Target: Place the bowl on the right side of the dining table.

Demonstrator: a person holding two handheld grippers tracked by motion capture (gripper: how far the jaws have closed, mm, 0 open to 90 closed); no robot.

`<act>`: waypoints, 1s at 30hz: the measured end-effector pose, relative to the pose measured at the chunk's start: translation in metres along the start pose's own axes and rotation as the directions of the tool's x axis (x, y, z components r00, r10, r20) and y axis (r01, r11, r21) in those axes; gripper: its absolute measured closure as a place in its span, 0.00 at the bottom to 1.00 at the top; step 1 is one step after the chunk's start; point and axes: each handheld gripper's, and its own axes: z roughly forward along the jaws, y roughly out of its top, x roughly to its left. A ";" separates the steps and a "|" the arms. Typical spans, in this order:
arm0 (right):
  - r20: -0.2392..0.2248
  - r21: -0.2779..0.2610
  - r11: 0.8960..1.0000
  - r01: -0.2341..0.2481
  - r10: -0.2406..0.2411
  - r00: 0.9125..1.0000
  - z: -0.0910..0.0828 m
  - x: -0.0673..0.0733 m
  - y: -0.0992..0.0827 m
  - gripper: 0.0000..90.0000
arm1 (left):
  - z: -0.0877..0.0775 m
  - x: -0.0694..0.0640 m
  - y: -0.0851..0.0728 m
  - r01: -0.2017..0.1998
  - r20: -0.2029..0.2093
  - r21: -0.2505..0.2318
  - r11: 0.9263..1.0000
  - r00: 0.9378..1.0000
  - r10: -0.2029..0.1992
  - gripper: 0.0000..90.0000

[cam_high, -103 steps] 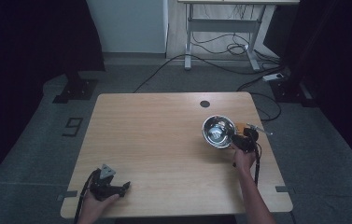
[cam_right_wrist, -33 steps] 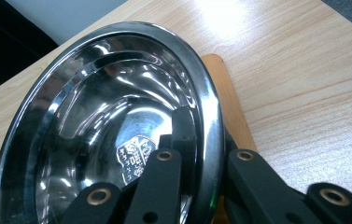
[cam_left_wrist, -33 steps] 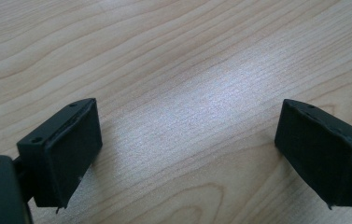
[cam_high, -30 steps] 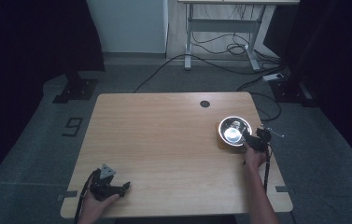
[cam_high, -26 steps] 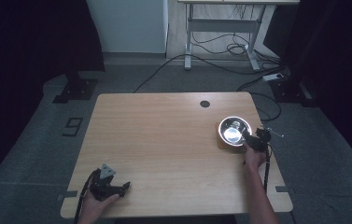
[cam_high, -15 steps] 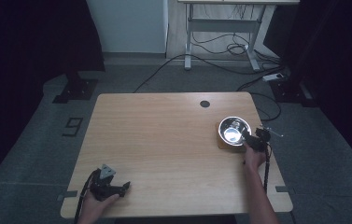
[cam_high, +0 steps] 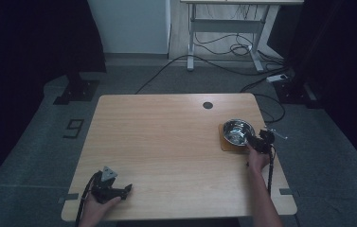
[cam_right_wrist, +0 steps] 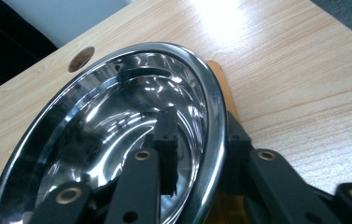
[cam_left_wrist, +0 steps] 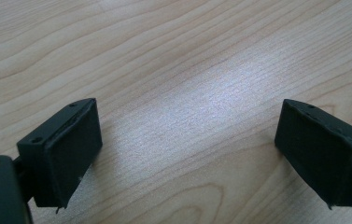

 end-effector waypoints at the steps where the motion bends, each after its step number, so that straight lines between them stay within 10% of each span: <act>1: 0.000 -0.001 1.000 0.000 0.000 1.000 0.000 0.000 0.000 0.81 | 0.000 0.000 0.000 0.000 0.000 0.000 1.000 1.000 0.000 0.08; 16: 0.018 -0.031 0.999 0.022 -0.022 1.000 -0.011 0.006 0.002 0.42 | 0.000 0.000 0.000 0.000 0.000 0.000 1.000 1.000 0.000 0.08; 30: 0.035 -0.038 0.989 0.144 -0.143 0.989 -0.030 0.026 -0.001 0.31 | 0.000 0.000 0.000 0.000 0.000 0.000 1.000 1.000 0.000 0.08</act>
